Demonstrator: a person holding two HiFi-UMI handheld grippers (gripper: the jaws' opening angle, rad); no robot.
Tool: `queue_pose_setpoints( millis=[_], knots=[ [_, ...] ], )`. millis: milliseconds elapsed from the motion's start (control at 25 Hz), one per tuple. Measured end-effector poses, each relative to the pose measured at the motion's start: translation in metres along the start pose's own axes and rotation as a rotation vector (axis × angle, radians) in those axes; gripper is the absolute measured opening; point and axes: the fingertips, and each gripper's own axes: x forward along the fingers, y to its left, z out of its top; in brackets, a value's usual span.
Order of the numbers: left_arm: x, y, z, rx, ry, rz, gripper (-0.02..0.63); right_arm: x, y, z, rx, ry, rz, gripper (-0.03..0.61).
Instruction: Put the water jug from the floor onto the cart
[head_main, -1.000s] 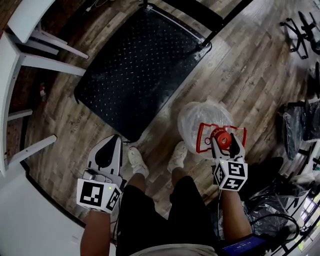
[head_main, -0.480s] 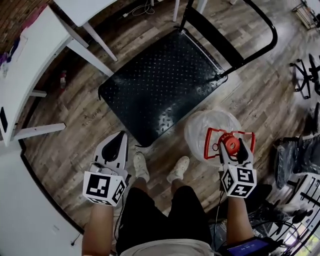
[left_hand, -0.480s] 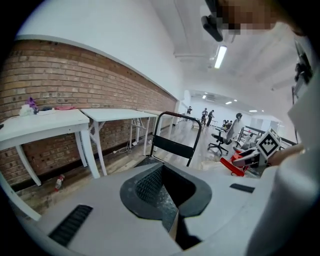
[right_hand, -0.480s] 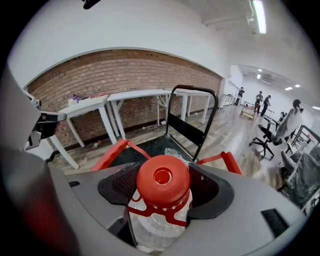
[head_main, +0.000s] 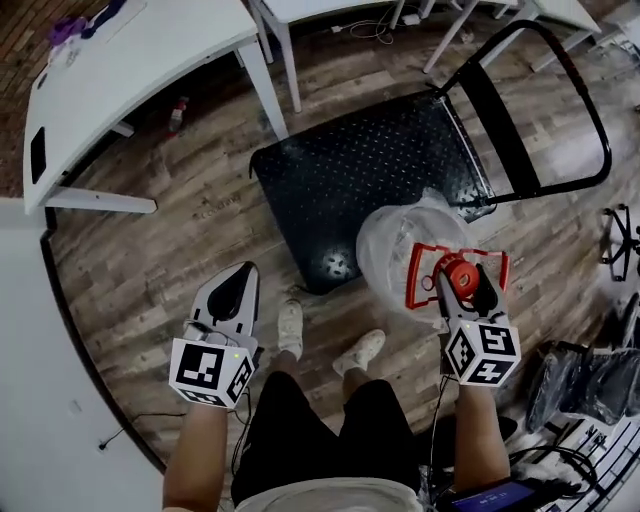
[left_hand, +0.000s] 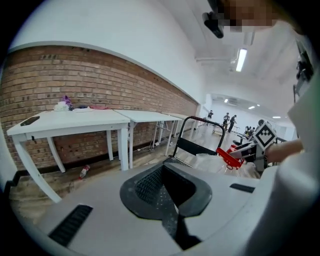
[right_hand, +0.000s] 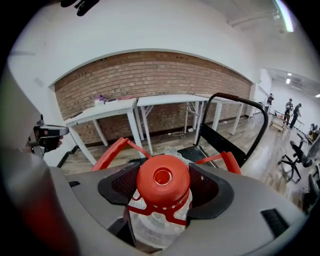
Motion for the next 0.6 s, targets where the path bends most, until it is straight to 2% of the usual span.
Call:
queue_pose_setpoints(
  millis=[240, 600],
  knots=[
    [-0.025, 0.045, -0.014, -0.045, 0.007, 0.074, -0.001, 0.048, 0.059, 0.015, -0.052, 0.017, 0.095, 0.311],
    [-0.048, 0.096, -0.031, -0.089, 0.022, 0.129, 0.000, 0.101, 0.128, 0.012, -0.109, 0.077, 0.162, 0.311]
  ],
)
